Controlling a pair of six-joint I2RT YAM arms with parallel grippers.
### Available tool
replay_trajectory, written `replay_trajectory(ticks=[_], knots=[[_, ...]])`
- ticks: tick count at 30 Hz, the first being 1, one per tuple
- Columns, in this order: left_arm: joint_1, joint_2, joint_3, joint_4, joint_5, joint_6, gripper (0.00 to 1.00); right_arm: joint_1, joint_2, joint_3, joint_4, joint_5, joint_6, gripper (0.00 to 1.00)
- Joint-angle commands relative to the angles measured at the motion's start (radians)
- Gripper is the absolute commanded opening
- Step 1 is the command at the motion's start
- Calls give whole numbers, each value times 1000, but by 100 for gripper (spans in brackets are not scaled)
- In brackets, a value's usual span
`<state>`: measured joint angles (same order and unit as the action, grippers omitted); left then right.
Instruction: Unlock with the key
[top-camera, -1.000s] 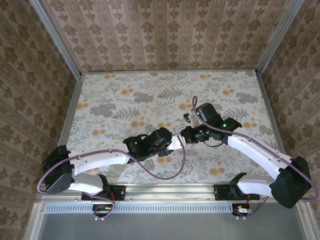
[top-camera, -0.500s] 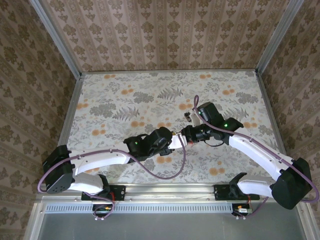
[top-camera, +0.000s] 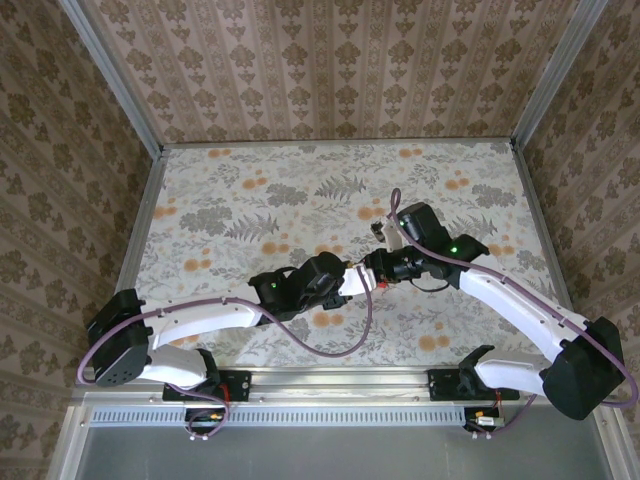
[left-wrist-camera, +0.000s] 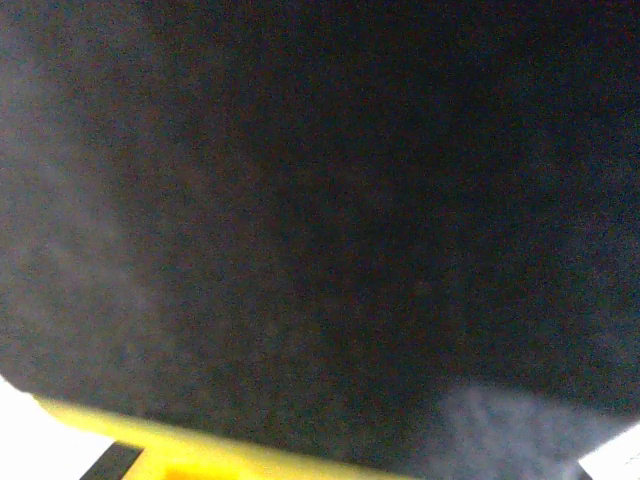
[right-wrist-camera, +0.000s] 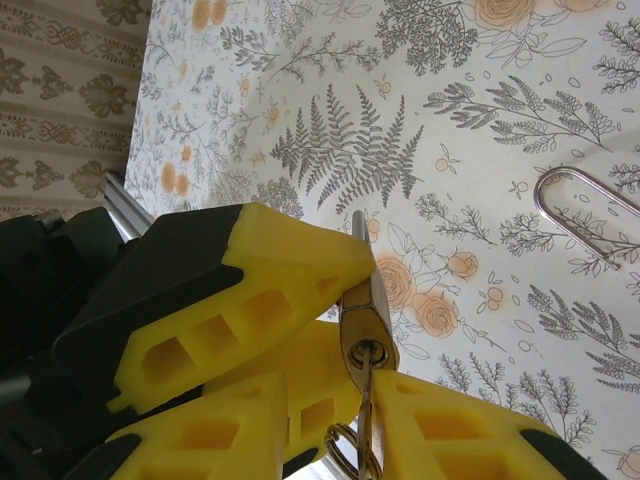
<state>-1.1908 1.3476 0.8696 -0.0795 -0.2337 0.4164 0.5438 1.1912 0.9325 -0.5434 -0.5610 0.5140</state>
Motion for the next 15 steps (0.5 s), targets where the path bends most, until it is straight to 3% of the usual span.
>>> replay_trajectory(ticks=[1, 15], knots=[[11, 9, 2, 7, 0, -24, 19, -7, -26, 31, -23, -51, -20, 29], [18, 10, 6, 1, 1, -21, 19, -57, -62, 19, -41, -47, -26, 30]])
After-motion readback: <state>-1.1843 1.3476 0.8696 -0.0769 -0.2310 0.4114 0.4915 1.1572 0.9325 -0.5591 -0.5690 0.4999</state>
